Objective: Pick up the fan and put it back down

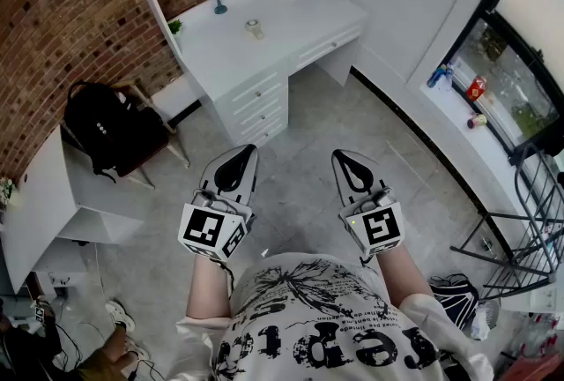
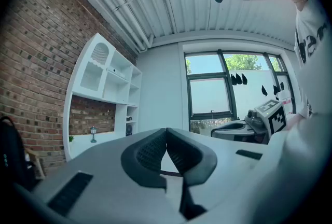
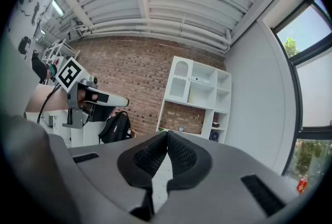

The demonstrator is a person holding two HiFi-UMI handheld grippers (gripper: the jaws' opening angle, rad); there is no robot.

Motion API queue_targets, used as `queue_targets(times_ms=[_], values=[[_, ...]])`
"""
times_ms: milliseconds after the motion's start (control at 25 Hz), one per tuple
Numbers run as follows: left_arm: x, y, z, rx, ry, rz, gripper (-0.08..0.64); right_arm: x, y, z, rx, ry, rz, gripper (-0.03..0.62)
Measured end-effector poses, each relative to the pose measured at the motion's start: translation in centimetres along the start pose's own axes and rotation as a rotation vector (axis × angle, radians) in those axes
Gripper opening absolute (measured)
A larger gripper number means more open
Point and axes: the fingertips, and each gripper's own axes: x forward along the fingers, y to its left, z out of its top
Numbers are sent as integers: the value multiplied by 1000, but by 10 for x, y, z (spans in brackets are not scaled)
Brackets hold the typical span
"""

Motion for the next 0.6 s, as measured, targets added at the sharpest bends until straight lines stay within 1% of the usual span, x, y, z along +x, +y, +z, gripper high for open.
queue_targets(times_ms=[160,240,360,440,480,600], values=[[-2,9,-3,-13,-9,-9,14,9,4,3,-5,-40,-4,14],[-3,14,-4,-17,-9,-15,14,15,8,3,-4,-29,-3,14],[-4,25,-7,-16,0,-24,14,25,16,1,-3,19,2,14],[-6,34,-9,-17,0,-29,14,34,22,5,-10,-7,-5,14],[-7,39,-8,-19,-4,-31,14,38,23,6,-4,-14,-16,14],[-9,56,-7,-26,-15,-28,14,49,25,2,48,10,-55,14]])
